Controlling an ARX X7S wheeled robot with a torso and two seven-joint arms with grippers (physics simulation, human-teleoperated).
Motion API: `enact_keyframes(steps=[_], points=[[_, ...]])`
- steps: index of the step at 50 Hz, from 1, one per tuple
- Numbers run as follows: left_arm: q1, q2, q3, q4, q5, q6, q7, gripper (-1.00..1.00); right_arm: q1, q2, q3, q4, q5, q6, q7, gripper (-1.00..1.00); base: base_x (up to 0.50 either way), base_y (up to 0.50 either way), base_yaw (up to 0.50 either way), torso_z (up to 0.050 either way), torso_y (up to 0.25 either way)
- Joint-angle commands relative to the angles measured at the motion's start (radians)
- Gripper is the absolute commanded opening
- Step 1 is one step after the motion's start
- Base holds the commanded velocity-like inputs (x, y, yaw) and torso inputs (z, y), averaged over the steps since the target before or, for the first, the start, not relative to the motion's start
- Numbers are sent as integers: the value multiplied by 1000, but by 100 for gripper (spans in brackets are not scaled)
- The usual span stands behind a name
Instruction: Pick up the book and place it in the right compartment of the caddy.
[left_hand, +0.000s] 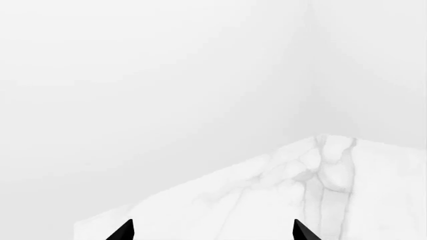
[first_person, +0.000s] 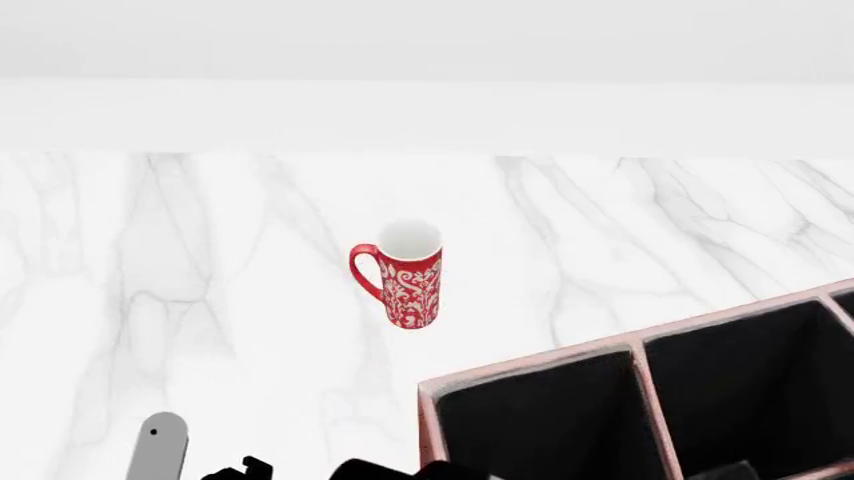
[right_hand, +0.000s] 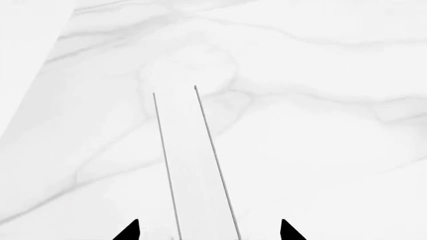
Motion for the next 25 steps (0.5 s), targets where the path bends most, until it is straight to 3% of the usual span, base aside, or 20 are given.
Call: enact_keyframes(steps=[1, 25], points=[[0, -2, 2, -1, 1, 0, -1, 100, -17, -9, -20, 53, -14, -31, -22, 100, 0, 0, 0, 0, 0], [1, -4, 8, -3, 5, -3, -2, 100, -59, -32, -57, 173, -39, -95, -63, 100, 0, 0, 0, 0, 0]])
